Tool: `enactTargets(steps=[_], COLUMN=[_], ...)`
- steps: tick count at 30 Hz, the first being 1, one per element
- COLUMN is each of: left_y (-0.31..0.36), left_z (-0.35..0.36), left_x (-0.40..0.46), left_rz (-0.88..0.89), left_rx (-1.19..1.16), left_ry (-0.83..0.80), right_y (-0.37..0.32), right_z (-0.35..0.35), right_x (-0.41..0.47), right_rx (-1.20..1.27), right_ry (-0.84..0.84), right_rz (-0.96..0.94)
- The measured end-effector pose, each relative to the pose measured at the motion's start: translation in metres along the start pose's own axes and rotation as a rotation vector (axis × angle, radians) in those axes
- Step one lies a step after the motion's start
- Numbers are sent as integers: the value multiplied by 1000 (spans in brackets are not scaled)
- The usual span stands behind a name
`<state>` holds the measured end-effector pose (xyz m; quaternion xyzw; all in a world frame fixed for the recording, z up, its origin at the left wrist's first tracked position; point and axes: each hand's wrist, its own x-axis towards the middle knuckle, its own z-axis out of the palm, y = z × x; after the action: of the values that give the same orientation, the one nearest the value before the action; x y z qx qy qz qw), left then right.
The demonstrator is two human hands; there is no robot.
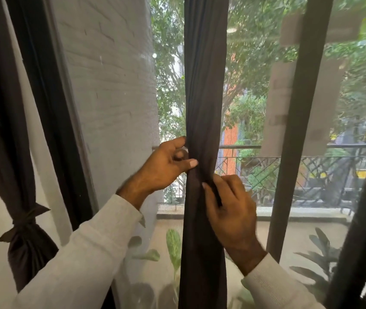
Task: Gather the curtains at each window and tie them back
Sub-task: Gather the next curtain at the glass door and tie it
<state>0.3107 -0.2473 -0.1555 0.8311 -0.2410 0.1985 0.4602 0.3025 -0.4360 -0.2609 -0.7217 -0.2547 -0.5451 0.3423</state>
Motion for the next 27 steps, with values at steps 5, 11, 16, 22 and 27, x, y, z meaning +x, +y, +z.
enactTargets(steps=[5, 11, 16, 22, 27], left_y=[1, 11, 24, 37, 46], left_z=[0, 3, -5, -14, -17], left_x=[-8, -11, -15, -15, -18], left_rz=[3, 20, -127, -291, -506], left_rx=[90, 322, 334, 301, -33], left_ry=[28, 143, 72, 52, -56], right_y=[12, 32, 28, 19, 12], right_z=[-3, -1, 6, 4, -2], right_x=[2, 20, 18, 20, 21], right_rx=[356, 632, 651, 617, 764], right_ry=[-50, -260, -249, -270, -242], right_rz=[384, 633, 675, 625, 635])
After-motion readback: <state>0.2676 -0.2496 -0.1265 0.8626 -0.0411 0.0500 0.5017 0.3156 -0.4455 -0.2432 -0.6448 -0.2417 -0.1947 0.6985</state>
